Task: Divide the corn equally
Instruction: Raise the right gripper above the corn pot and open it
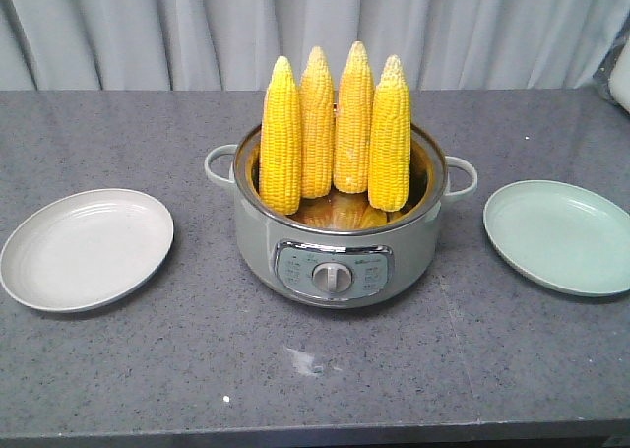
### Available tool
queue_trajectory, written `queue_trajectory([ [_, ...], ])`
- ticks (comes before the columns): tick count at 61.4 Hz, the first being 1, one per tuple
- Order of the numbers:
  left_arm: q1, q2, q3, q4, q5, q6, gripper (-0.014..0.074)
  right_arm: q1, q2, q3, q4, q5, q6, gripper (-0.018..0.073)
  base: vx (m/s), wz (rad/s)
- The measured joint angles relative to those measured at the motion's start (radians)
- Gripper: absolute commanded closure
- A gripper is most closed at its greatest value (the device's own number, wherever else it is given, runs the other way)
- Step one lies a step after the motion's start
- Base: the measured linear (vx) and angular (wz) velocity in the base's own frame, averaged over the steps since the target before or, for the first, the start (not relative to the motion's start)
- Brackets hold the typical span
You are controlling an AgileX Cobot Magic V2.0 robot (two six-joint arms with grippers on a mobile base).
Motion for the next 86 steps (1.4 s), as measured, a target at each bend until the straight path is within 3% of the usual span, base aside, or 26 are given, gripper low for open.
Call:
queue_trajectory([
  [12,0.000,0.150,-0.096,0.002,0.098,0.085,0.0593,0.000,0.242,-0.185,0.332,0.104,-0.469,0.0465,0.00,0.00],
  [16,0.000,0.201,-0.130,0.003,0.127,0.124,0.0578,0.000,0.311,-0.216,0.419,0.165,-0.603,0.0399,0.00,0.00],
  [23,0.000,0.279,-0.194,0.003,0.154,0.194,0.0523,0.000,0.384,-0.225,0.526,0.206,-0.739,0.0228,0.00,0.00],
  [29,0.000,0.336,-0.245,0.004,0.157,0.236,0.0435,0.000,0.426,-0.225,0.555,0.197,-0.773,0.0067,0.00,0.00],
  [36,0.000,0.390,-0.287,0.004,0.165,0.249,0.0302,0.000,0.458,-0.225,0.564,0.167,-0.773,-0.0060,0.00,0.00],
  [49,0.000,0.439,-0.298,-0.031,0.167,0.250,0.0114,0.000,0.465,-0.225,0.567,0.127,-0.759,-0.0069,0.00,0.00],
  [64,0.000,0.443,-0.298,-0.034,0.172,0.250,0.0102,0.000,0.550,-0.287,0.597,0.142,-0.751,-0.0053,0.00,0.00],
  [74,0.000,0.443,-0.298,-0.034,0.173,0.250,0.0104,0.006,0.755,-0.483,0.611,0.195,-0.776,-0.0053,0.00,0.00],
  [86,0.000,0.444,-0.298,-0.034,0.174,0.250,0.0104,0.104,1.036,-0.746,0.613,0.192,-0.777,-0.0050,0.00,0.00],
])
